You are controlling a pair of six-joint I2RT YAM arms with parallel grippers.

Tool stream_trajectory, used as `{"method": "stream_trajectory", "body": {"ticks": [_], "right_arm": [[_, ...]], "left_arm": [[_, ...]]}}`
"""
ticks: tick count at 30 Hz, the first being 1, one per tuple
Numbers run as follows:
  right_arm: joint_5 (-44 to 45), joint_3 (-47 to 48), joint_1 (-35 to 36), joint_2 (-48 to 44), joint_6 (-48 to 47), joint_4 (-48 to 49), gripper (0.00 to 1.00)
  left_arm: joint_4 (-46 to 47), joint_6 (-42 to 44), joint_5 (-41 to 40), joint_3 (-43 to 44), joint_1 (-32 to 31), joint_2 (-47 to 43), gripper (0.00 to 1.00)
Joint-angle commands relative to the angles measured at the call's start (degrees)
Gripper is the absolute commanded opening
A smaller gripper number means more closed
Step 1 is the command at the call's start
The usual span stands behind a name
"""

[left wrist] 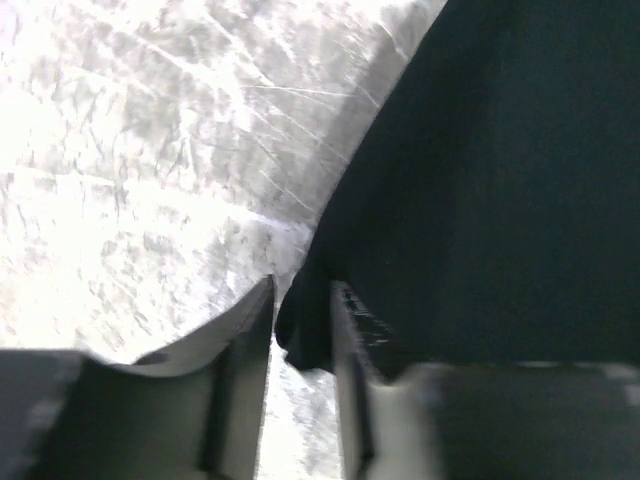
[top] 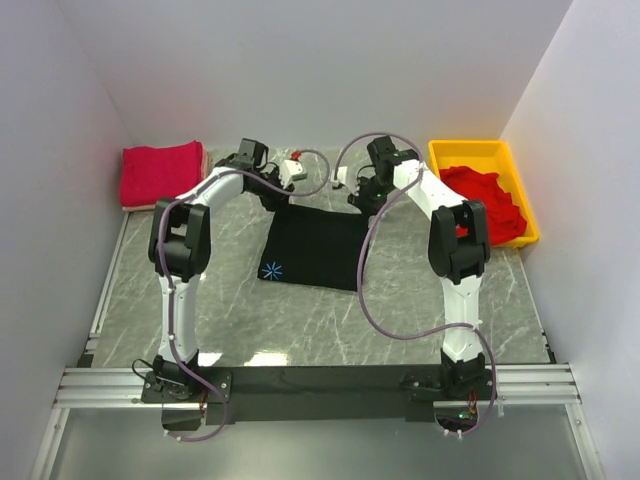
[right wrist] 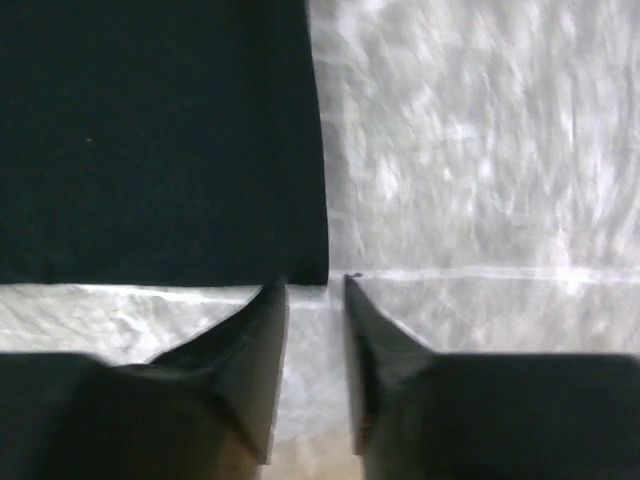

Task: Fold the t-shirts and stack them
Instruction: Fold the tshirt

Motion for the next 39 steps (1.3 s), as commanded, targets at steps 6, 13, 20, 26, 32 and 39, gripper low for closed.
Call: {"method": "stream_trajectory", "body": {"ticks": [6,13,20,26,32,39], "right_arm": [[-0.47,14.36,-1.19,-3.34,23.18,-6.56,0.45],[-21.65,2.9,-1.19,-6.51,46.15,-8.18,0.33],[-26.87,-5.32,-3.73,-3.54,56.62,4.31,0.28],[-22.75,1.97,-6.82,6.3,59.52,8.62,0.28],[-17.2,17.77,-7.43,16.33,59.44,6.17,0.29],[-20.6,18.27,-6.38,5.83,55.57,1.69,0.36]], "left_arm": [[-1.13,-23.04,3.45,4.69,4.03,-7.22,0.43],[9.15,-54.91,11.8,-8.76,4.48,-12.6,0.43],[26.02,-72.19,19.03,-14.31,4.66,-6.1,0.3],[25.6,-73.79,13.93,-8.61,6.59,4.0,0.27],[22.78,-69.48,14.79,-4.46,8.96,7.8,0.33],[26.01,-69.8,20.24,-16.02,10.19,-10.69,0.42]]}}
